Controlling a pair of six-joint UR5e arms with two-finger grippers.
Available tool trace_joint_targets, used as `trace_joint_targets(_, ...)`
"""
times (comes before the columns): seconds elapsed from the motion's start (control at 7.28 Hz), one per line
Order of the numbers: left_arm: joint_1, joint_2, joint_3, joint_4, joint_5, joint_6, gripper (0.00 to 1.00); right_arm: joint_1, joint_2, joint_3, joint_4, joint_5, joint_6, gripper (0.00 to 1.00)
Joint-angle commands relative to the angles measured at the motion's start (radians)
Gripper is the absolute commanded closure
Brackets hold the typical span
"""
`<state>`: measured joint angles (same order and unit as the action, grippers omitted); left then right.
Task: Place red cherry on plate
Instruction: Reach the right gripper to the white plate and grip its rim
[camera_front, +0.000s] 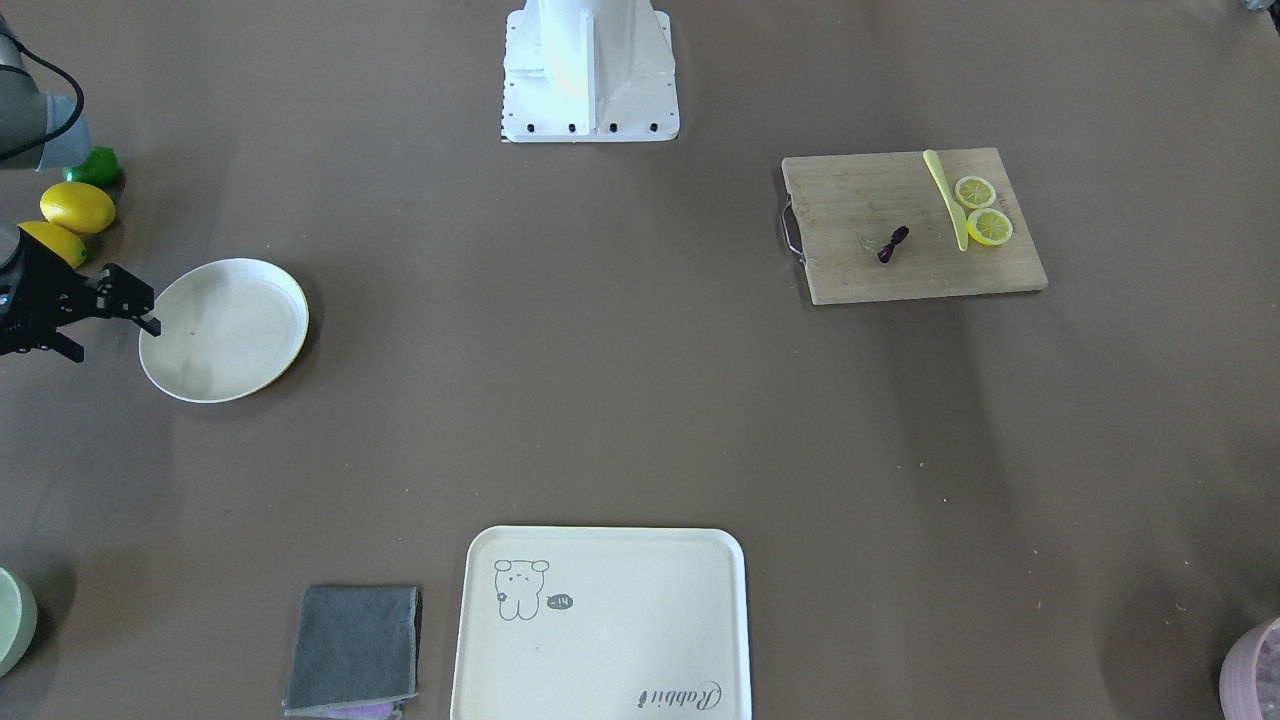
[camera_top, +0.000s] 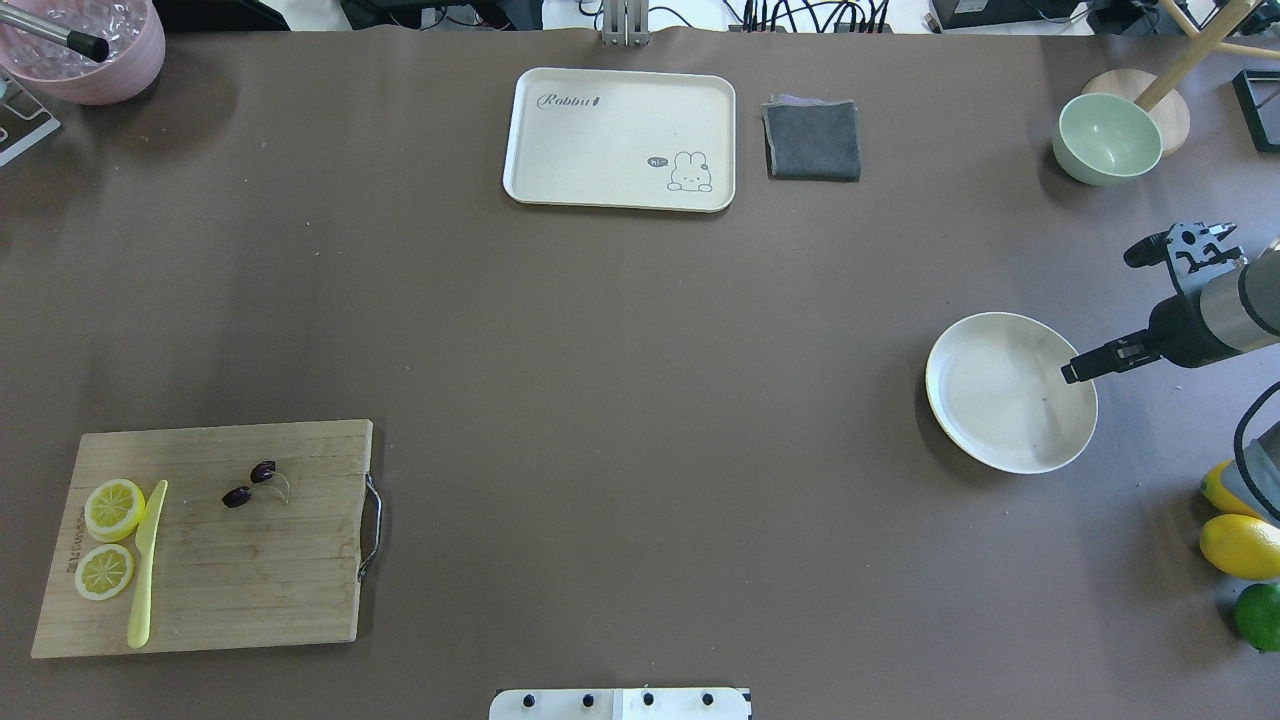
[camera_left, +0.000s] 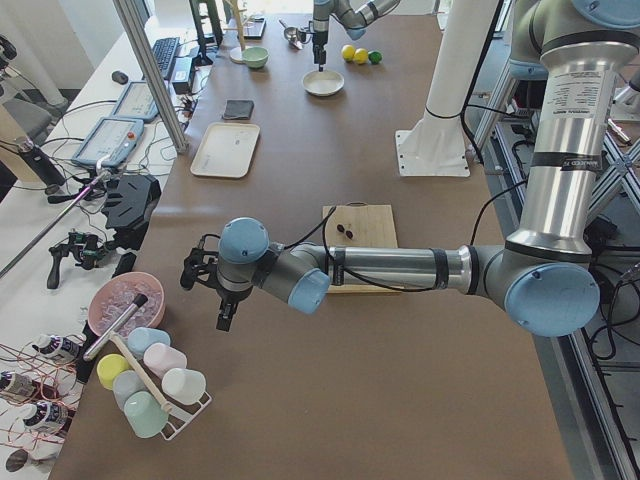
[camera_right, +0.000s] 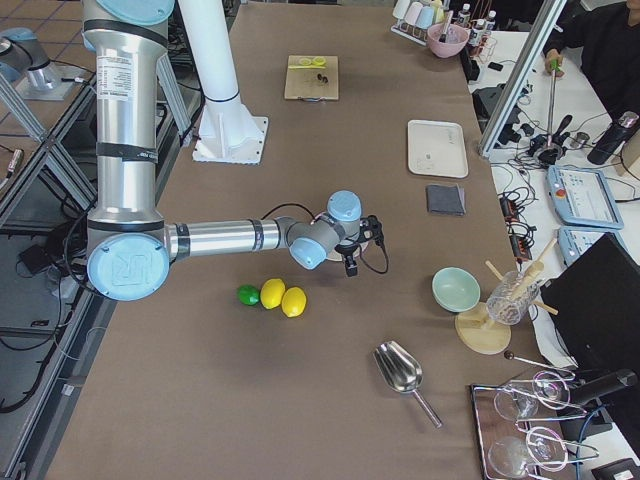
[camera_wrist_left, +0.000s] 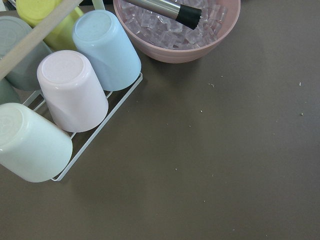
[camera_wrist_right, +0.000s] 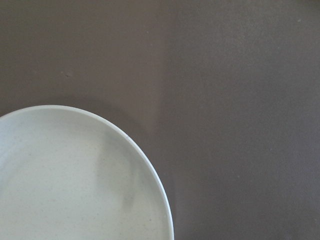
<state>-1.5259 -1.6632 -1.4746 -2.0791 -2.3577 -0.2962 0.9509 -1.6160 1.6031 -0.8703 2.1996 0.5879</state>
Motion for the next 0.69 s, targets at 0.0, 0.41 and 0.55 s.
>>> trace_joint_targets(0.0,0.0,-0.004,0.0,-0.001,0.0,0.002,0.02,-0.012,0.008,-0.008,0.004,-0.004,0.026,0.87)
trace_joint_targets(0.41,0.0,-0.004,-0.001,-0.001,0.0,0.002,0.02,-0.017,0.027,-0.006,0.004,-0.03,0.062,1.0)
trace_joint_targets(0.55,0.0,-0.004,-0.003,-0.001,0.0,0.002,0.02,-0.015,0.037,-0.002,0.004,-0.021,0.105,1.0)
